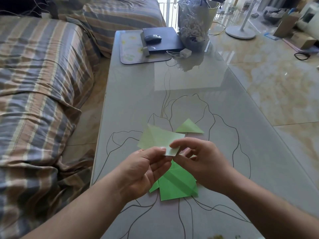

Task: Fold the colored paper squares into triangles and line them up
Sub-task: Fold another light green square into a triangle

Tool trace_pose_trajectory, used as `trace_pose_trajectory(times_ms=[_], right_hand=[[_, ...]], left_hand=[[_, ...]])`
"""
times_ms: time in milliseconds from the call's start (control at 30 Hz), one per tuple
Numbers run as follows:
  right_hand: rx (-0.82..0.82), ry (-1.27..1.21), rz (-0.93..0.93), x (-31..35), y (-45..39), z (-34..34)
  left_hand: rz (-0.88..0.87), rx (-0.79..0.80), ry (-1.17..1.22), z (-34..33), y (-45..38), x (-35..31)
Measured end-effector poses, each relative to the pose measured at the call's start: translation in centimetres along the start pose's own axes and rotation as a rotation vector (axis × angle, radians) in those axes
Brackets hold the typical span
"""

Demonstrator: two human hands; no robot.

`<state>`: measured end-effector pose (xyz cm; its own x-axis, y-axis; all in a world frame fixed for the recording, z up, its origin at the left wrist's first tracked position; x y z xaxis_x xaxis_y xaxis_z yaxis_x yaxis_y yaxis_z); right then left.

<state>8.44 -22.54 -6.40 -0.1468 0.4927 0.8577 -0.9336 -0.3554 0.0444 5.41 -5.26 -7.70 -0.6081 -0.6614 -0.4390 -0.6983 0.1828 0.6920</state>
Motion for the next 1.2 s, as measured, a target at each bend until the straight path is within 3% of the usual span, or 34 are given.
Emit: trace_pose_trajectory(times_ms=[167, 300, 900, 1200], right_hand=[[-0.017, -0.071, -0.021, 0.1, -0.1, 0.3], [0.025, -0.167, -0.022, 0.5, -0.1, 0.7], [0.041, -0.162, -0.056, 0.7, -0.3, 1.4], [0.029, -0.441, -0.136, 0.8, -0.2, 1.4]], left_hand=[[0.012, -0.007, -0.039, 0.0, 0.2, -0.4], [-0.088, -0.017, -0.062, 0.2, -0.1, -1.2], [-0.250, 0.060, -0.209, 0.4, 0.0, -1.7], [-0.286, 0.099, -0.267, 0.2, 0.4, -1.8]])
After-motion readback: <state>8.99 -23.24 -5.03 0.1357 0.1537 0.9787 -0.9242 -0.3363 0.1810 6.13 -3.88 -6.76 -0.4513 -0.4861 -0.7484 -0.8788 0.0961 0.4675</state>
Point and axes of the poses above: each hand's wrist, its own y-axis away from the middle knuckle, its own z-axis out of the back of the hand, x = y × z, the point moved 3 cm from there along -y, towards the middle knuckle, and after that the axes turned 6 degrees about y, right-handed, at the moved point
